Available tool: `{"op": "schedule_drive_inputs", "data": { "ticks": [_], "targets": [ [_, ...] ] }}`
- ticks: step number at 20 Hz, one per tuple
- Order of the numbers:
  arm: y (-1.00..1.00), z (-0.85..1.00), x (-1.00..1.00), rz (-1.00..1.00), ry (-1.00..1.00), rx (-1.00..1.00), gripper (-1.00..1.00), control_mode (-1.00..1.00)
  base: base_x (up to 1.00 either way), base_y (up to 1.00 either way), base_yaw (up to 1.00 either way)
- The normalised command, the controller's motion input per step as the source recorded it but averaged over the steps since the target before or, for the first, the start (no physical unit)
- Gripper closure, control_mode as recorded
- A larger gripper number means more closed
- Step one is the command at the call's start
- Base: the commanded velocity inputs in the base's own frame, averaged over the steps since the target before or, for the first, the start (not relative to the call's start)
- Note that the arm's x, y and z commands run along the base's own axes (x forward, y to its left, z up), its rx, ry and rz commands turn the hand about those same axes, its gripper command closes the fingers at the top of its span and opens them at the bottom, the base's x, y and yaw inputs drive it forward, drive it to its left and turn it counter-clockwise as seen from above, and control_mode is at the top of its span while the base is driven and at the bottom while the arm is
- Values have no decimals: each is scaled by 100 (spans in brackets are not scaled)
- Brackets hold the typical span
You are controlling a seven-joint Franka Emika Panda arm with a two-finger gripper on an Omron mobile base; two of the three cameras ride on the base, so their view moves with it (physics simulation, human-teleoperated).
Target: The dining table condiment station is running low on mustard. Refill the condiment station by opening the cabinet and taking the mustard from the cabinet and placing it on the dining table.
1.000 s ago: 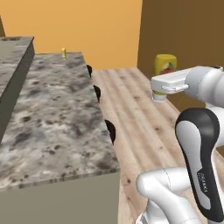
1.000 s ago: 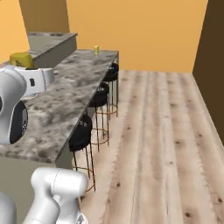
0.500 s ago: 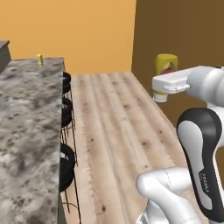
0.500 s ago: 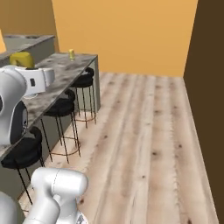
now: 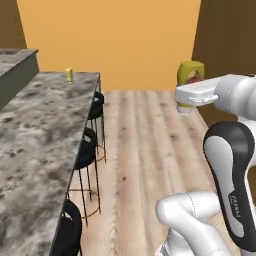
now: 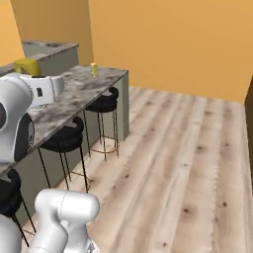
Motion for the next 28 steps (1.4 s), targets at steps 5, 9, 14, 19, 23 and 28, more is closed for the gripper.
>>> {"op": "schedule_drive_inputs", "data": {
  "ticks": [5,9,14,19,23,28],
  "targets": [
    [0,0,0,0,0,0,100,100,100,-54,35],
    [0,0,0,0,0,0,100,100,100,-72,30],
    [0,0,0,0,0,0,100,100,100,-68,33],
    [0,0,0,0,0,0,100,100,100,-70,35],
    [0,0,0,0,0,0,100,100,100,-86,32],
    [0,0,0,0,0,0,100,100,62,-72,34]
  ]
}}
